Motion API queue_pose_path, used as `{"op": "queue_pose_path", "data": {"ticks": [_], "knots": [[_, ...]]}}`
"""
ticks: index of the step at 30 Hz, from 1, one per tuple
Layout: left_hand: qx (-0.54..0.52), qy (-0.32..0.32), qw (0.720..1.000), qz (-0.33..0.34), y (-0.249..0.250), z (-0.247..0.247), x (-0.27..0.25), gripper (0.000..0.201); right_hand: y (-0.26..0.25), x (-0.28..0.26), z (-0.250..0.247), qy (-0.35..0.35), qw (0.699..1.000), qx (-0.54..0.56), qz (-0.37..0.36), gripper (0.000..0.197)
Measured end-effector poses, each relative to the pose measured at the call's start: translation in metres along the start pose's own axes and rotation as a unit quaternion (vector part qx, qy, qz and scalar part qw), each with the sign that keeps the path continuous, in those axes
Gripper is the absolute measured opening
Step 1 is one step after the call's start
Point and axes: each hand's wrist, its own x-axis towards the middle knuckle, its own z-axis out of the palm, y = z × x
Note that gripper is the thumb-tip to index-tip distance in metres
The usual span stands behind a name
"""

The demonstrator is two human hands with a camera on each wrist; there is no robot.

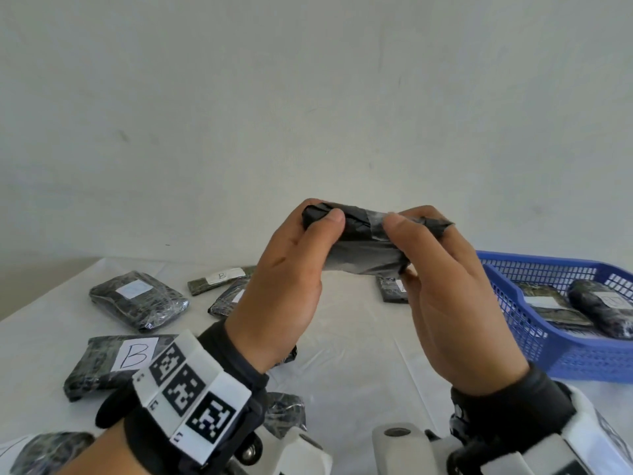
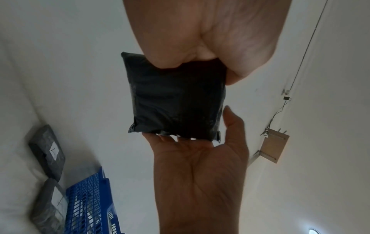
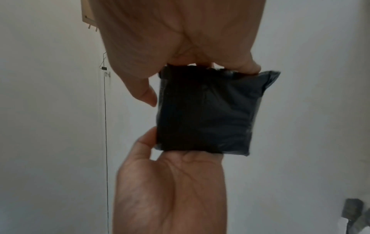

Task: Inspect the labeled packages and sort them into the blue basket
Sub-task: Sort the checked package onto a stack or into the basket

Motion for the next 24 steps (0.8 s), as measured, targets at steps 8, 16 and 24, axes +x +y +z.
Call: {"op": "queue_pose_path", "data": {"ticks": [8, 16, 24], "knots": [[-0.013, -0.020, 0.999, 0.025, 0.007, 0.003, -0.003, 0.038, -0.003, -0.003, 0.004, -0.007, 0.999, -0.040, -0.033, 0.041], [-0.010, -0.013, 1.000, -0.018, -0.001, 0.000, 0.001, 0.021, 0.001, 0.000, -0.005, -0.007, 0.996, -0.084, -0.026, 0.013], [-0.072, 0.011, 0.996, -0.048, -0.002, 0.002, 0.003, 0.043, 0.005, 0.006, -0.016, -0.055, 0.995, -0.081, 0.028, 0.019]]}}
